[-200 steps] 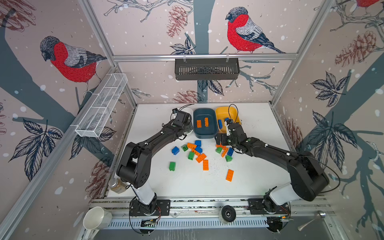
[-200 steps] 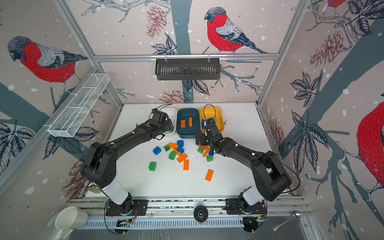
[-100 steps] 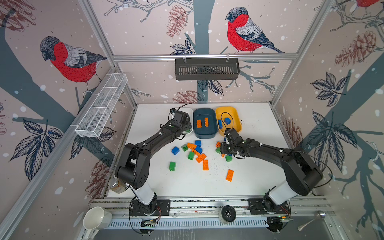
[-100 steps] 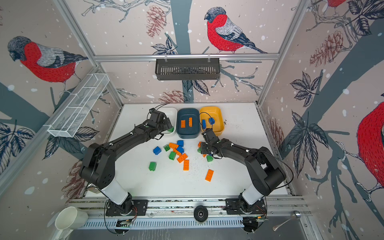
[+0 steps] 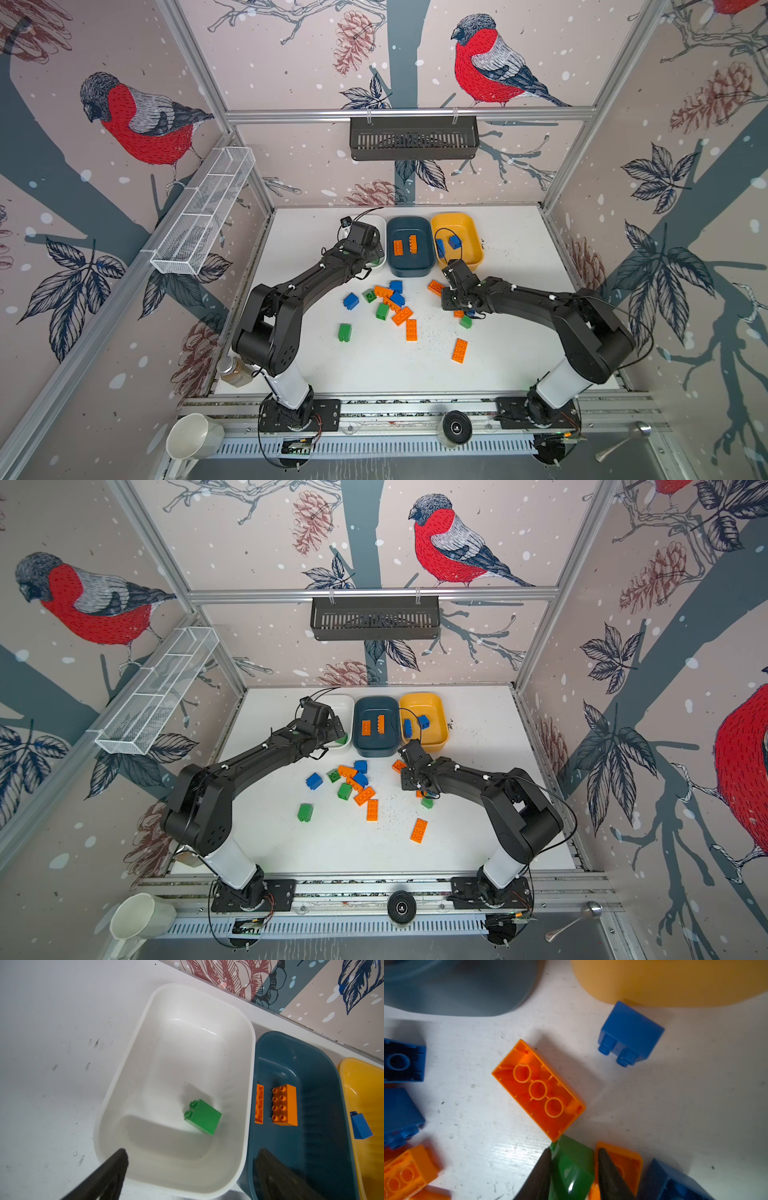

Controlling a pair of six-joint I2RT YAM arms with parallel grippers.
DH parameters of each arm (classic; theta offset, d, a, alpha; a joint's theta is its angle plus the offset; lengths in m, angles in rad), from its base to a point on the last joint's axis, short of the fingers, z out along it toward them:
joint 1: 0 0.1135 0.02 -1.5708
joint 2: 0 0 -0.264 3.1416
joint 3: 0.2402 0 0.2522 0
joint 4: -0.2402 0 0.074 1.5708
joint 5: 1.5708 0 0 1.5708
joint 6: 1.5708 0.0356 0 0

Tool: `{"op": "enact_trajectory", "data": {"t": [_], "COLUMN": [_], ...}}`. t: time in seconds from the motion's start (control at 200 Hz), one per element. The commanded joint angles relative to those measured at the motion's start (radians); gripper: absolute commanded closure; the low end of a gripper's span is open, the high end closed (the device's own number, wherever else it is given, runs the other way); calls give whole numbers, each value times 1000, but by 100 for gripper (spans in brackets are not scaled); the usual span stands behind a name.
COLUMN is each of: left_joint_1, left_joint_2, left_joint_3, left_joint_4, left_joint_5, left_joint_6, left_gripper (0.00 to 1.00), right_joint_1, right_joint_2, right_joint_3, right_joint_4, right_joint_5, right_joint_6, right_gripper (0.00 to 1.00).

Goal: Sort the legos into containers by color
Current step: 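Close the right gripper on a green sloped brick in the pile, then lift the green brick with the right gripper while the left arm draws back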

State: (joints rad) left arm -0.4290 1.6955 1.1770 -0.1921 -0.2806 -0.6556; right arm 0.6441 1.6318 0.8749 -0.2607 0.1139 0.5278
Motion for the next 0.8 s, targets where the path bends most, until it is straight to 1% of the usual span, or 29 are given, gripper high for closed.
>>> {"op": "enact_trajectory", "data": {"t": [0.0,0.1,0.305,0.41,0.56,0.795], "left_joint_1": [1,1,1,1,2,3], "left_joint_2": [5,12,24,27,25,21], "left_joint_3": [6,9,14,13,5,-2], "left_joint_4": [4,3,0,-3,-8,-12], "left_joint_5": [-3,0,0,0,-9,-15], "left_joint_6": [-4,-4,-5,-6,-7,-9], "left_gripper": [3,3,3,3,3,3], "right_joint_1": [6,15,15,17,37,73], "right_joint_2": [-19,-42,-83,-47,3,62], "right_joint_3": [4,5,-9,0,10,37], "right_joint_4": [-57,-62,-9,-3,-7,-17], "right_joint_5": [45,56,13,-14,-30,-12], "right_joint_6": [8,10,-9,-16,-20,-22], "right_gripper": [57,54,52,53,57,59]}}
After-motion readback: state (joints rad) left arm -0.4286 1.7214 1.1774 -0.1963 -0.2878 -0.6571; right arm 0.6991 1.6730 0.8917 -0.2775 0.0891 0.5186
